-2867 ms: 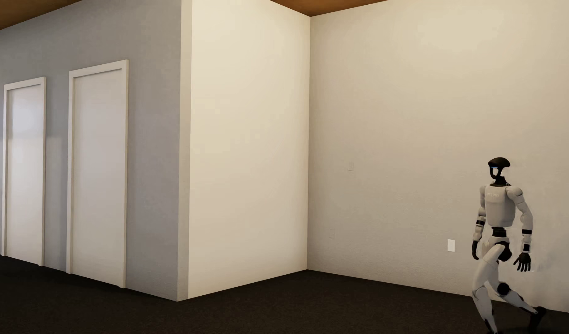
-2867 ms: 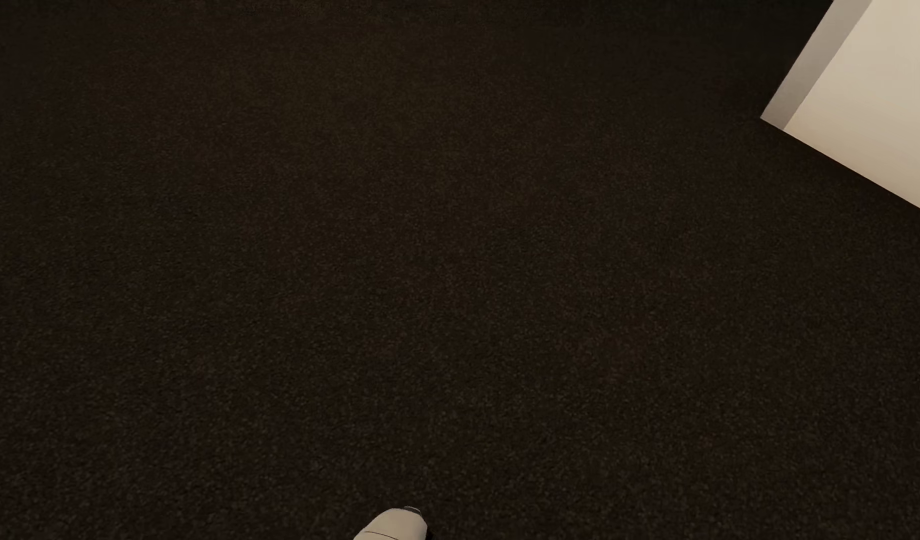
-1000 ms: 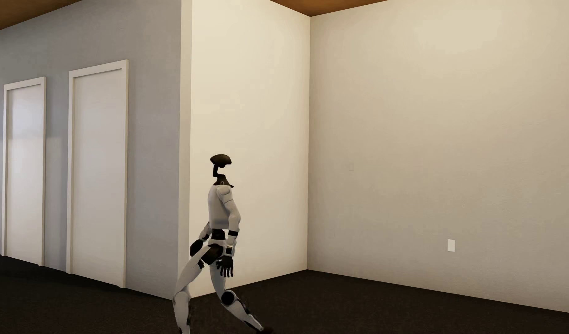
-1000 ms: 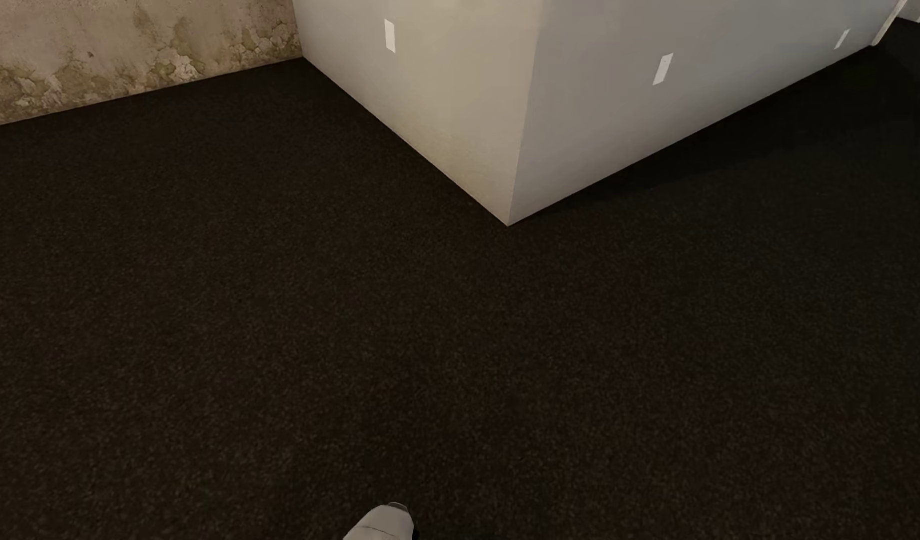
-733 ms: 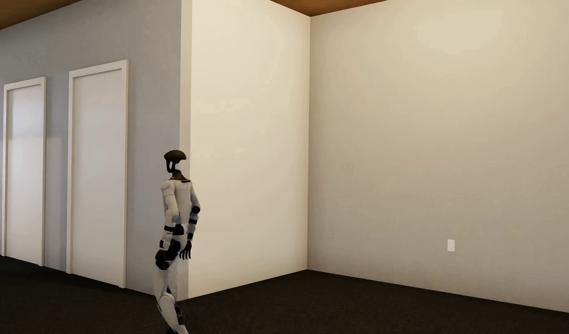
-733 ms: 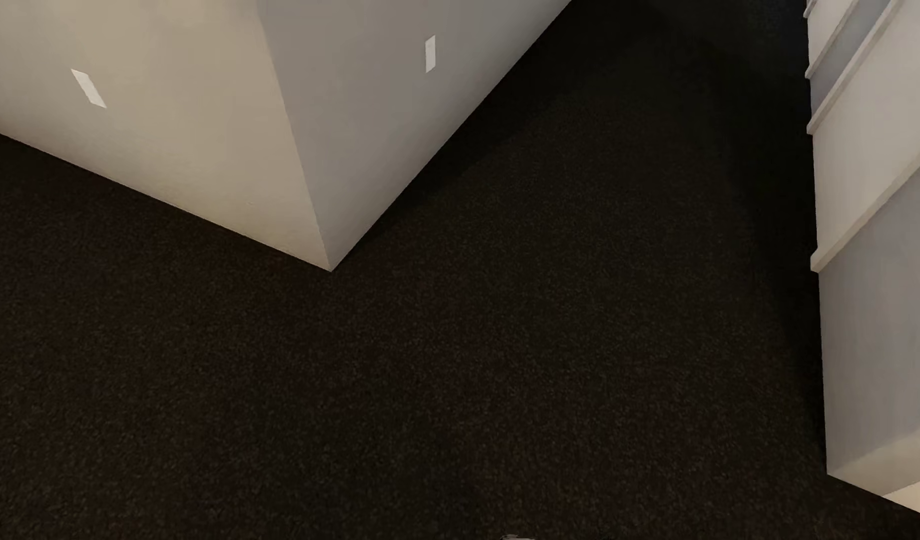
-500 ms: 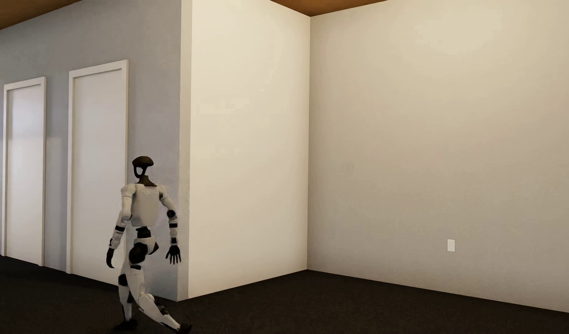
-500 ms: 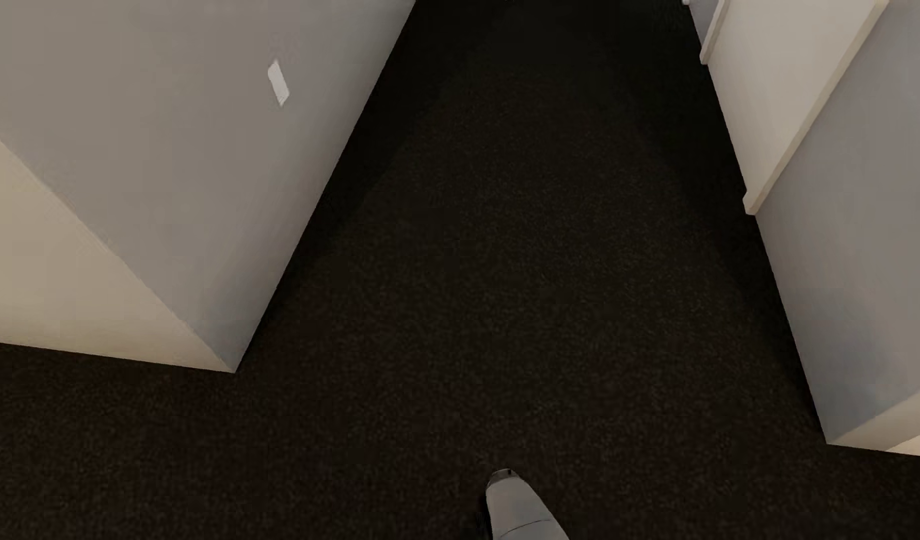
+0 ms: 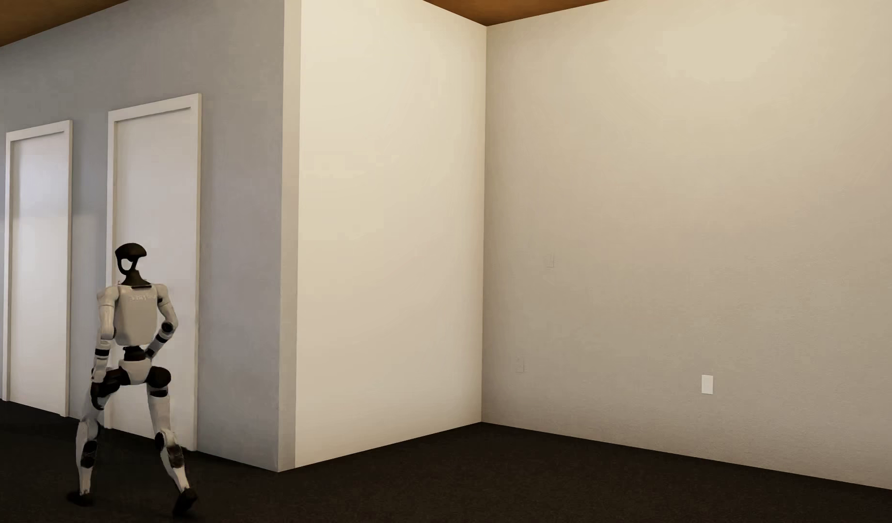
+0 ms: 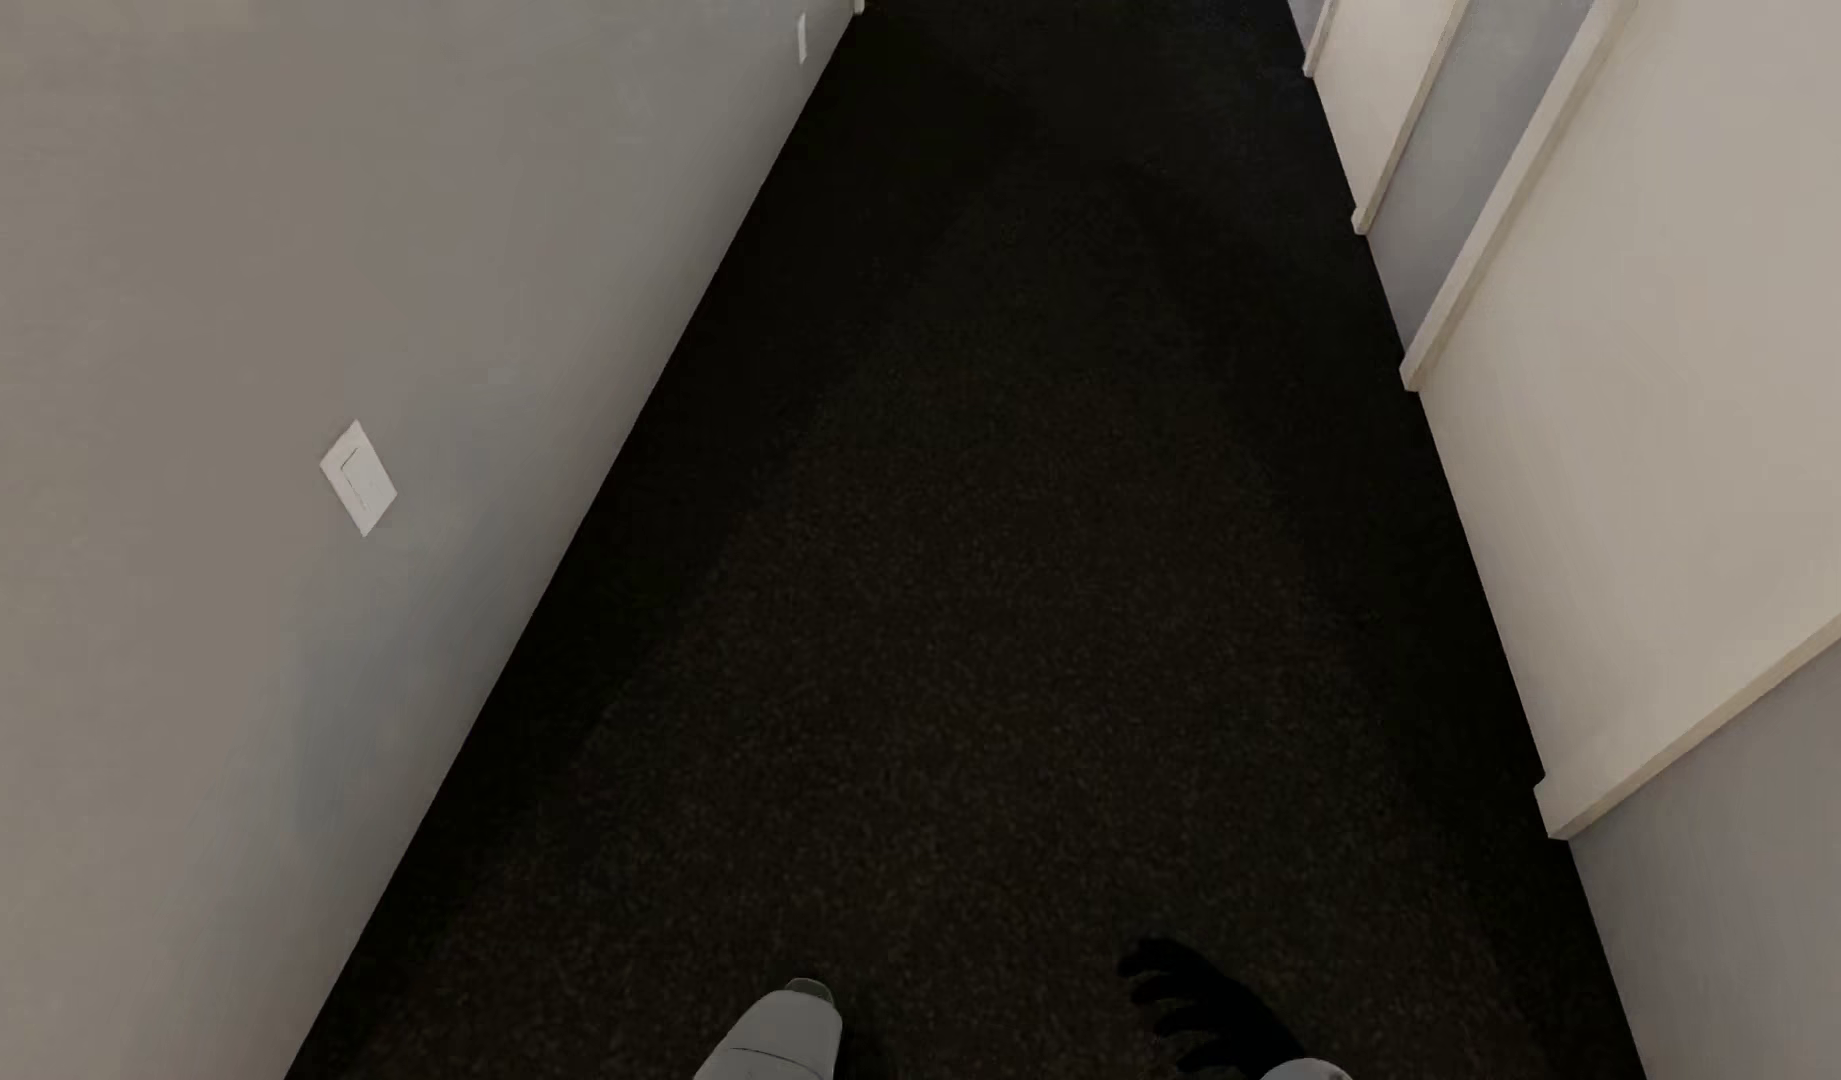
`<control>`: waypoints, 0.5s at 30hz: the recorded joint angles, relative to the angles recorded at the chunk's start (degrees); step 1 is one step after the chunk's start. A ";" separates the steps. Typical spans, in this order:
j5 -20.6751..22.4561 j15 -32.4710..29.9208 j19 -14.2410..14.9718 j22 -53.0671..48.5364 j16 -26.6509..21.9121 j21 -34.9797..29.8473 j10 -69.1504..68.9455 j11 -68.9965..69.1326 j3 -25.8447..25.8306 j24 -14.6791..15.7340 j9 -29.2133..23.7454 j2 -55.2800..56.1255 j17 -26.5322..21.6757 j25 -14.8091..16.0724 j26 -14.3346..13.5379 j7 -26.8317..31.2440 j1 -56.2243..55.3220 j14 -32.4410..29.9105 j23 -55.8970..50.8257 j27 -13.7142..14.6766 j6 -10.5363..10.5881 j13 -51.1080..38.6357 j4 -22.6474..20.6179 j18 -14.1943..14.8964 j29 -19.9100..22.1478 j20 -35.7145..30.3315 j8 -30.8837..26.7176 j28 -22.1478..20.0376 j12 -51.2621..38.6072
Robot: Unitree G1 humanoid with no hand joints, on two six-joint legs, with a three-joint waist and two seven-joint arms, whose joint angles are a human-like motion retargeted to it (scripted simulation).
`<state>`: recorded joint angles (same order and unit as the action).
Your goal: Avoid the corner
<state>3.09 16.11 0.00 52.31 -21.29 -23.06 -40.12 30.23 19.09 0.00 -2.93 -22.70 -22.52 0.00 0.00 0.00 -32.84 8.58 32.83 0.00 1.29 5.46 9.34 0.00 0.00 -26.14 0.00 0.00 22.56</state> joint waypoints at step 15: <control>-1.13 -11.96 0.00 -13.62 -0.67 -14.56 4.22 -0.30 -30.95 0.00 0.51 53.50 2.65 0.00 0.00 0.00 50.18 1.89 27.18 0.00 3.41 18.77 -2.08 0.00 0.00 7.96 0.00 0.00 -12.21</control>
<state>1.96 4.15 0.00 38.69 -21.96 -37.62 -35.90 29.92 -11.86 0.00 -2.42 30.80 -19.86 0.00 0.00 0.00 17.34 10.46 60.01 0.00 4.70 24.23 7.26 0.00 0.00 -18.17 0.00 0.00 10.35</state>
